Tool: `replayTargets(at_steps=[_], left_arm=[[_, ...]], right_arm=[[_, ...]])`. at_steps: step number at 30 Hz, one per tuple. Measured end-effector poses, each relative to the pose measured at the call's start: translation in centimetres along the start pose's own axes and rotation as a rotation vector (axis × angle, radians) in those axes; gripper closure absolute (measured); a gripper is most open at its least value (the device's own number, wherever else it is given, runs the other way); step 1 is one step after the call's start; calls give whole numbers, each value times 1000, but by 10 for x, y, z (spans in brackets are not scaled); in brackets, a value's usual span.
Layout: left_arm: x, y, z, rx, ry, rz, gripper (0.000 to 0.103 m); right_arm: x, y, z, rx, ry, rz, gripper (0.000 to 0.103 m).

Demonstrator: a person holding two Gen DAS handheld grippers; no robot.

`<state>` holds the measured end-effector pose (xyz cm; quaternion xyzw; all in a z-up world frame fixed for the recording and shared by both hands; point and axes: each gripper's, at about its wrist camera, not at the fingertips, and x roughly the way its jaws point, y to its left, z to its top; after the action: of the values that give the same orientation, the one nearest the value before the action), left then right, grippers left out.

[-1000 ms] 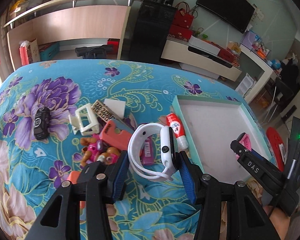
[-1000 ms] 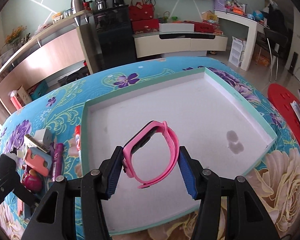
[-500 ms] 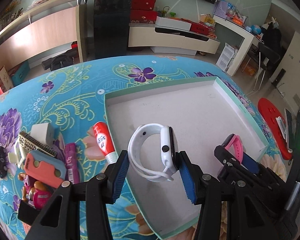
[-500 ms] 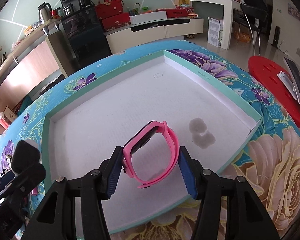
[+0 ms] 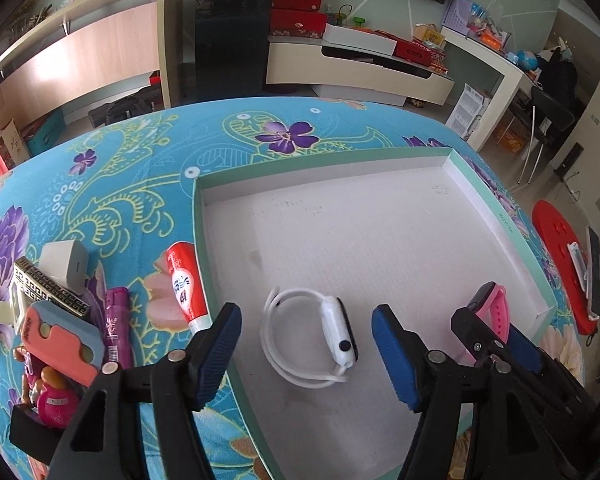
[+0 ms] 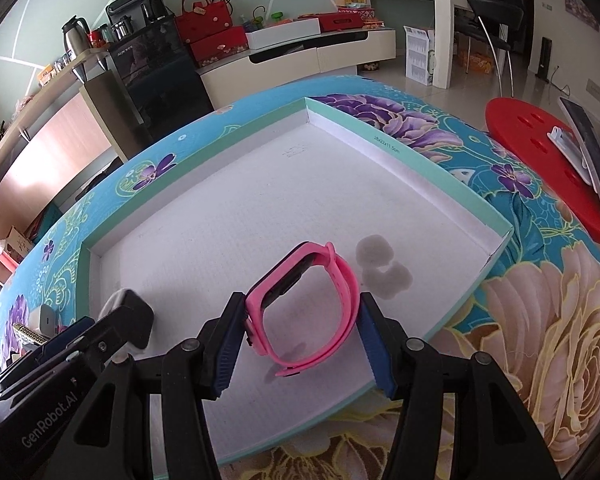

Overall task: Organize rigid objects
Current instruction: 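Carry watch and band into the white tray while both grippers open to release, then move both open grippers back from the tray toward the item pile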

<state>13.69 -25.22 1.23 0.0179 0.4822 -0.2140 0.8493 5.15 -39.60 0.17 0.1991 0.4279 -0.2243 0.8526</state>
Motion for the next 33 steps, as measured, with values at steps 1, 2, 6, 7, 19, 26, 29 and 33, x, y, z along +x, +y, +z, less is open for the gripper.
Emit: replayTargets(at_steps=[1, 2, 6, 7, 19, 26, 29, 33], left_arm=[[0, 1, 0, -4, 0, -8, 30], [-1, 2, 0, -9, -1, -10, 29], [-9, 9, -2, -28, -11, -27, 25], [-11, 11, -2, -34, -14, -26, 24], [-57, 61, -14, -132, -105, 135, 0], [-80, 108, -28, -227, -127, 259, 0], [-87, 126, -37, -266, -123, 303, 0], [-96, 150, -49, -323, -118, 350, 0]], right_arm=[[0, 0, 0, 0, 2, -1, 45], [0, 0, 0, 1, 5, 2, 45], [-3, 1, 1, -7, 12, 4, 45], [-4, 2, 2, -11, 11, 3, 45], [-15, 20, 0, -101, 22, -1, 26], [-18, 37, -4, -153, 17, 0, 22], [-21, 46, -6, -167, 9, 4, 21], [-25, 62, -10, -190, 0, 32, 10]])
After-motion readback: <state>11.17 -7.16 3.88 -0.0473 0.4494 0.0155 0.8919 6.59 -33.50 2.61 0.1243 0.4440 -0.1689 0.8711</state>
